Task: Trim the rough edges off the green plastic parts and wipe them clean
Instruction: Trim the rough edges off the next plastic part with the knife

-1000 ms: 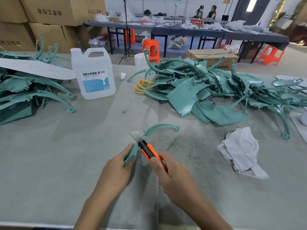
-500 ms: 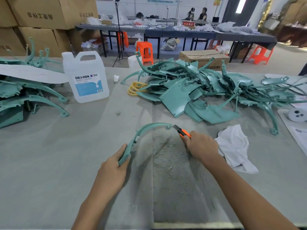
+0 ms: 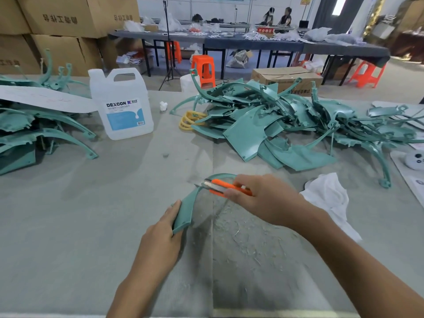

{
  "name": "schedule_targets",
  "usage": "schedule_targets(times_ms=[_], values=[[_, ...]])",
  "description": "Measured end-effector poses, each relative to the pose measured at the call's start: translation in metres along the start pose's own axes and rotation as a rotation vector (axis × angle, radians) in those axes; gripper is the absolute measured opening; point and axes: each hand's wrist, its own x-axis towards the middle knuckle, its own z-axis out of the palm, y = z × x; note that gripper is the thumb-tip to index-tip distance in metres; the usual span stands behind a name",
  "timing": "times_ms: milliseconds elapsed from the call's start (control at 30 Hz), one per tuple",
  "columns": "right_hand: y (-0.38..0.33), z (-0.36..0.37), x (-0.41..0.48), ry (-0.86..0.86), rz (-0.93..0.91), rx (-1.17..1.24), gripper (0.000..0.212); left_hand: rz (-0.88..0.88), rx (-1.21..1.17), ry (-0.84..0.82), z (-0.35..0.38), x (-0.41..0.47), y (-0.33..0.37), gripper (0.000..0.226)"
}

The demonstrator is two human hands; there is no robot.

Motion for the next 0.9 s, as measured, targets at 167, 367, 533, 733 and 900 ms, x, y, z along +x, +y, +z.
schedule_targets(times_ms=[167, 367, 533, 733, 900], values=[[-0.02, -0.018, -0.011, -0.098, -0.138, -0.136, 0.037, 0.03, -0.013, -0.004, 0.001, 0.0, -0.002, 0.05], [-0.001, -0.015, 0.012, -0.03, -0.151, -0.291, 0.04, -0.015, -0.029, -0.01, 0.001, -0.002, -0.003, 0.057], [0.075, 0.013, 0.048, -0.055, 0.176, -0.399, 0.042, 0.005, -0.072, -0.03, 0.0, 0.0, -0.006, 0.053], [0.115, 0.042, 0.052, -0.036, 0.315, -0.346, 0.043, 0.005, -0.068, -0.017, -0.001, 0.001, -0.005, 0.053], [0.102, 0.051, 0.032, 0.07, 0.433, -0.13, 0.044, 0.003, -0.064, -0.021, -0.001, -0.001, -0.005, 0.054]])
